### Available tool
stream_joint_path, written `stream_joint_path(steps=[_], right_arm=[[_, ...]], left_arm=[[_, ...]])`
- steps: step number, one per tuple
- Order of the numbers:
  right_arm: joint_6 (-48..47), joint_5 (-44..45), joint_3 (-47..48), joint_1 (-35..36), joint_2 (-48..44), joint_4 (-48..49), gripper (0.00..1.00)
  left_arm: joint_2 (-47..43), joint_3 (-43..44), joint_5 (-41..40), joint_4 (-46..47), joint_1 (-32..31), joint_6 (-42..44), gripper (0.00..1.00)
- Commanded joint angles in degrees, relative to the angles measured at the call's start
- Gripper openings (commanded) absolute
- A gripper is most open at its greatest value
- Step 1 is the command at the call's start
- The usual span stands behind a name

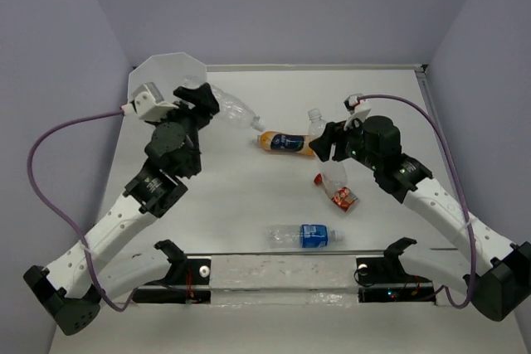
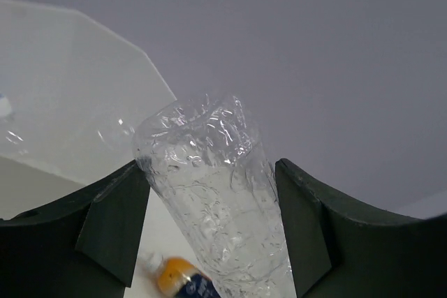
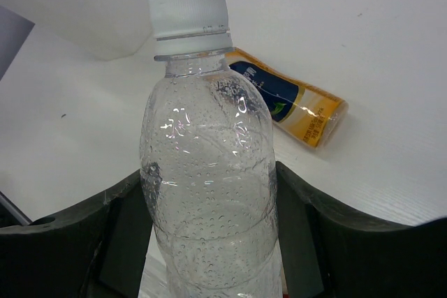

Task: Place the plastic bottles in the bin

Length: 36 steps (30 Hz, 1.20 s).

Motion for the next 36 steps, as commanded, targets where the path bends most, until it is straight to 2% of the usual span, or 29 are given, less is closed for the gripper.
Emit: stream_joint_path(steps=[1,6,9,12,16,18,20,21,23,29,32,35,36], right_arm=[[0.40,-1.84,1.15,0.44,-2.16,3.65,0.49],[0.84,-3.42,0.45,0.97,-3.56,4.52,0.49],[1.54,-4.39,-0.08,0.97,-3.92,5.49,0.49],[1.81,-5.36,0.45,2.10,-3.22,5.93,0.49],[1.37,-5.63,2.20,2.64,-2.25,6.11,0.49],[1.28,-5.45,3.08,3.16,-1.11,6.63,0.49],[1.46,-5.45,4.92,3.86,0.03,7.25,0.48],[1.63,-5.36,5.72,4.48,1.43,8.03,0.48],[1.99,-5.45,8.43,5.09,3.37,9.70,0.48],[2.08,-3.43,18.98,9.31,15.23,13.84,0.47],[2.42,-2.11,24.69,10.64,20.41,16.47,0.47],[3.04,-0.97,31.63,11.86,25.94,18.50,0.47],[2.95,-0.62,33.48,12.56,27.44,18.76,0.47]], left_arm=[[1.35,13.15,-6.61,4.32,9.56,20.52,0.49],[11.10,24.94,-2.39,2.04,23.12,25.30,0.49],[15.57,27.16,-2.48,1.59,29.26,26.00,0.50],[19.44,28.83,-2.74,2.38,33.58,27.57,0.50],[24.46,30.51,-4.68,3.00,35.09,31.71,0.52],[26.05,30.33,-4.59,3.36,35.09,32.42,0.63],[26.58,30.24,-3.89,2.04,35.09,30.75,0.83],[26.75,30.33,-2.58,1.25,35.09,29.97,0.98],[25.97,31.21,-0.56,-1.29,35.09,26.72,0.99],[19.31,32.44,11.83,-6.03,34.66,19.26,0.99],[14.64,29.47,21.75,-8.24,34.57,15.56,0.99],[3.77,21.76,39.29,-8.51,34.39,11.33,0.99],[1.73,19.89,41.71,-8.60,34.39,10.63,0.99]])
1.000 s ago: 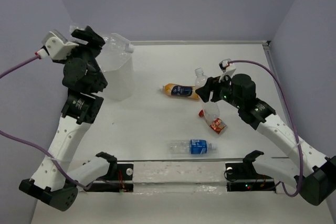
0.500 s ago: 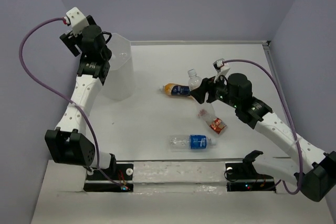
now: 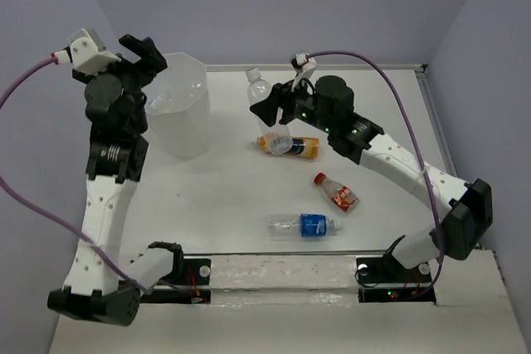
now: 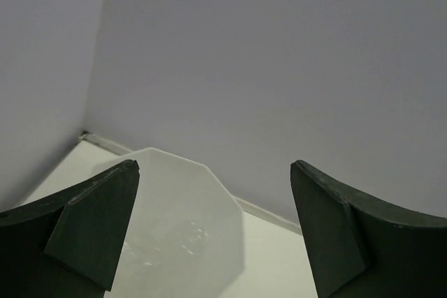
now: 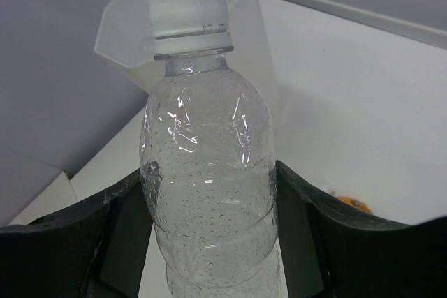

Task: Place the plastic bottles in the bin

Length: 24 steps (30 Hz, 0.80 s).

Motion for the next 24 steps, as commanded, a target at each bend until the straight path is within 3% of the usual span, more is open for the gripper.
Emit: stream_joint_path(steps=[1,7,12,18,24], right_arm=[[0.79,3.05,11.58,2.36,6.66,7.37,0.47],[1.49,4.73,25.39,3.42,16.78,9.92,0.47],[0.71,5.96,44.52,3.95,30.90,10.80,0.46],[-2.72,5.61,64.75,5.00,45.25,16.24,0.45],[-4.83,4.30,71.73,6.31,54.84,25.56,0.44]], left_arm=[[-12.95,-9.60,20.76,-3.32,-0.27,-7.56,0.99],[-26.67,-21.29,25.95,-12.91,-0.27,-7.83,0.99],[-34.40,-30.44,28.67,-19.51,-4.39,-10.20,0.99],[-38.10,-39.33,32.20,-22.24,-8.96,-15.12,0.99],[-39.51,-44.78,34.31,-19.35,-14.06,-18.02,0.99]])
